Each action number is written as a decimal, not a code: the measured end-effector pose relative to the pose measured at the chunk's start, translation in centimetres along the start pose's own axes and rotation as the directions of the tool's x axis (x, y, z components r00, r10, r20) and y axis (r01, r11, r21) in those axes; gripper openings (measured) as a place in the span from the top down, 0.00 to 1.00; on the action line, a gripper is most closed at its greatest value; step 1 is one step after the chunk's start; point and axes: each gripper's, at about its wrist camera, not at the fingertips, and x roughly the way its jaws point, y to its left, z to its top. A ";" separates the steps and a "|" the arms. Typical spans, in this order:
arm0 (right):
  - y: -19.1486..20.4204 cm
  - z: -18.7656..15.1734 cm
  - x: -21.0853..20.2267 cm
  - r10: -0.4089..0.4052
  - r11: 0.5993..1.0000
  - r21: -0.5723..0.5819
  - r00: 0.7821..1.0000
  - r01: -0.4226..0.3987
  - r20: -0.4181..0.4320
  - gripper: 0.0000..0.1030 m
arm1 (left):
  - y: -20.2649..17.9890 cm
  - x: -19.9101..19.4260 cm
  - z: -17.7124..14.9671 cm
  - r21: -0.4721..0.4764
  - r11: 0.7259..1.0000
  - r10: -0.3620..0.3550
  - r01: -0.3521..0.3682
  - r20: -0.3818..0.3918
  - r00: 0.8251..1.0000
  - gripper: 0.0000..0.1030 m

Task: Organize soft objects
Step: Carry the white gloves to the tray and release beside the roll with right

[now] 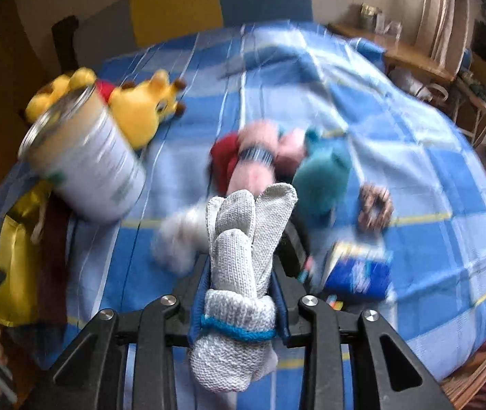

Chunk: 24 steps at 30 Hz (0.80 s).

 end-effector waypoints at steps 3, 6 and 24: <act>-0.8 3.7 1.1 -0.042 0.999 -0.010 0.999 0.042 0.001 0.69 | 0.0 -0.4 -0.1 0.005 1.000 -0.012 0.012 0.007 1.000 0.00; -1.9 8.2 3.1 -0.127 0.992 -0.001 0.992 0.127 -0.014 0.69 | 0.2 -0.9 -0.1 0.016 1.000 -0.019 0.018 0.017 1.000 0.00; 20.2 25.7 0.8 0.087 0.971 -0.234 0.978 -0.040 0.191 0.69 | 3.3 -2.7 0.6 -0.003 0.999 0.049 -0.049 0.044 0.998 0.00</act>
